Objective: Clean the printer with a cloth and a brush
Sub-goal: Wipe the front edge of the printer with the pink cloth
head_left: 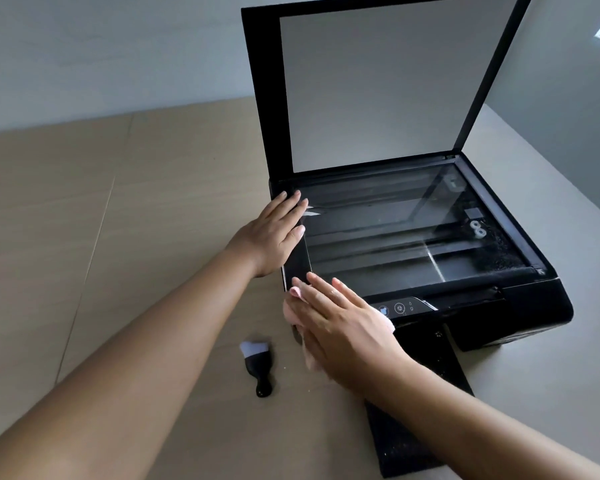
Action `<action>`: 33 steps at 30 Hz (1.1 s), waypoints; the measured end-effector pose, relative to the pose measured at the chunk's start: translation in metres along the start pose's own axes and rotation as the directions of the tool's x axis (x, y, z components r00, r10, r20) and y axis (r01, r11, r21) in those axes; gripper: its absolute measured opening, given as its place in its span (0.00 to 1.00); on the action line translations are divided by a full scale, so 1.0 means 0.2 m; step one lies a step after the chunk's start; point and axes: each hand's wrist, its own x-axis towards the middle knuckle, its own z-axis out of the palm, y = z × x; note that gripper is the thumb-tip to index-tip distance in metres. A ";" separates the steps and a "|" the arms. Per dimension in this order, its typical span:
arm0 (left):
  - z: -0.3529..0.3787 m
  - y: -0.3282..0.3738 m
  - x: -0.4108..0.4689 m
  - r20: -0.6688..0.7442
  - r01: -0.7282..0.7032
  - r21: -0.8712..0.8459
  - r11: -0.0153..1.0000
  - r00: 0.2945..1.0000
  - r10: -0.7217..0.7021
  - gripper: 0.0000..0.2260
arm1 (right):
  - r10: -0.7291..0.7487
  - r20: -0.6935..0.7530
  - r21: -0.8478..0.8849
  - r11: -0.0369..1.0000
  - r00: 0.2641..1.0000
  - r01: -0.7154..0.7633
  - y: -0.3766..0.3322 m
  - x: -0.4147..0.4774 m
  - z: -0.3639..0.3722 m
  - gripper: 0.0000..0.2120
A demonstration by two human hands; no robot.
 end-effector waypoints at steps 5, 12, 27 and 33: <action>-0.01 0.00 0.01 0.003 0.007 0.018 1.000 1.000 -0.007 0.23 | 0.175 0.003 0.061 0.983 0.985 -0.174 -0.07 0.12 0.01 0.22; -0.02 0.02 0.00 0.077 0.078 0.088 0.993 0.993 -0.085 0.24 | 0.008 -0.035 0.274 0.962 0.999 0.001 0.09 -0.04 -0.11 0.21; 0.10 0.25 -0.03 -0.010 0.216 0.278 0.936 0.975 -0.221 0.31 | 0.203 -0.056 0.449 0.880 0.978 -0.157 0.18 -0.20 -0.25 0.15; 0.17 0.39 -0.06 -0.064 0.324 0.229 0.918 0.946 -0.318 0.30 | 0.253 -0.049 0.406 0.889 0.966 -0.212 0.38 -0.30 -0.24 0.17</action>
